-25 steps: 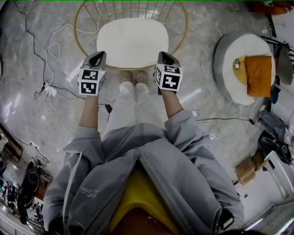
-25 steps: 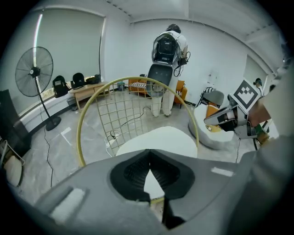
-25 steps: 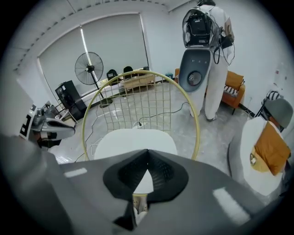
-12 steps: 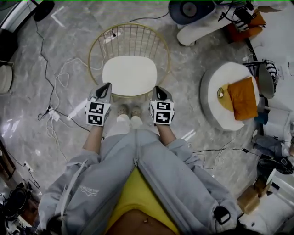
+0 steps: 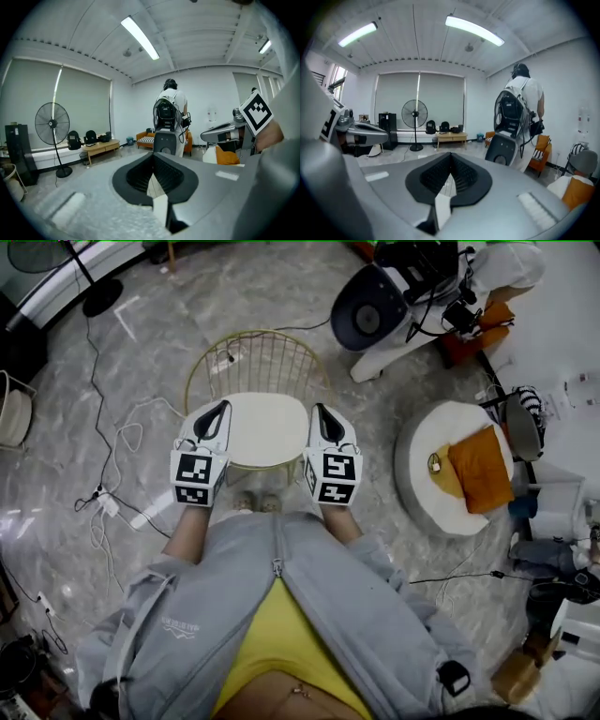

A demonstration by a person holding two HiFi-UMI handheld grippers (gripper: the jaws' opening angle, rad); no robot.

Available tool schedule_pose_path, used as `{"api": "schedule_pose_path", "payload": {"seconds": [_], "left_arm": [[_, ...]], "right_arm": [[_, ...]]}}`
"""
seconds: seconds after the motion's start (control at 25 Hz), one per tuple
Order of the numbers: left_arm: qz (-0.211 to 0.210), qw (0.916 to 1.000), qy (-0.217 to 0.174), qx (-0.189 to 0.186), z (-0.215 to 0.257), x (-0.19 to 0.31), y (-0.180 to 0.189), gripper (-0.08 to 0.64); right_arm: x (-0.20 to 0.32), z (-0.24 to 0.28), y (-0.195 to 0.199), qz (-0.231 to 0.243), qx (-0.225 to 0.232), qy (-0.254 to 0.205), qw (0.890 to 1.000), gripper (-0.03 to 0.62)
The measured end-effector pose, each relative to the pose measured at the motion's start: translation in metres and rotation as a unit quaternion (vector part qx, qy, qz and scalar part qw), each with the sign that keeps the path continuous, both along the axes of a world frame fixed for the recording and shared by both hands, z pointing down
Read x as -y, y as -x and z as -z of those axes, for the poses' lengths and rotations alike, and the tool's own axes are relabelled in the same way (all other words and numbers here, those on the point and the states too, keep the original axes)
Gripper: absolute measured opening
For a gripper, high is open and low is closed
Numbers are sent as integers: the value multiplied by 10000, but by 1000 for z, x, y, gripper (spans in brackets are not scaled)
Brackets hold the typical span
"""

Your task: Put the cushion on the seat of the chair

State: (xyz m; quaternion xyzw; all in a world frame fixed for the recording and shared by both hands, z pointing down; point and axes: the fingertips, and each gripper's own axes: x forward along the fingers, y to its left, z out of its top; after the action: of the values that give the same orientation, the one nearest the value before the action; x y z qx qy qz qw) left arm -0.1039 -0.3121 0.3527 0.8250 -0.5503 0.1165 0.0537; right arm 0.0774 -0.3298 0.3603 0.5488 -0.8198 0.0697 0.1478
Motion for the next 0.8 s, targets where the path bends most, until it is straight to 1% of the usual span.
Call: {"api": "schedule_pose_path", "payload": {"seconds": [0.12,0.2,0.32,0.44,0.52,0.68,0.8], "left_arm": [[190,9990,-310,-248,44,1,0,8],[240,9976,-568,-300,70,1,-1,8],[308,9951,-869,-364,94,-6,-1,8],[378,9922,-1121,-388,113,-13,-4,8],[373,9909,-1237,-384,119,-17,-9,8],[355,9906,-1235,-461,116,-25,-14,8],[380,9905,-1240,-458,116,-29,-18,7]], "right_arm": [[6,48,2,38,157,-502,9986,-1],[7,76,3,64,247,-807,9964,0],[1,103,9,158,314,-1147,9928,-2],[-8,112,18,433,364,-1251,9905,-2],[-13,113,19,516,338,-1294,9897,-2],[-22,116,13,516,316,-1384,9885,-2],[-24,113,6,565,357,-1368,9883,-2]]}}
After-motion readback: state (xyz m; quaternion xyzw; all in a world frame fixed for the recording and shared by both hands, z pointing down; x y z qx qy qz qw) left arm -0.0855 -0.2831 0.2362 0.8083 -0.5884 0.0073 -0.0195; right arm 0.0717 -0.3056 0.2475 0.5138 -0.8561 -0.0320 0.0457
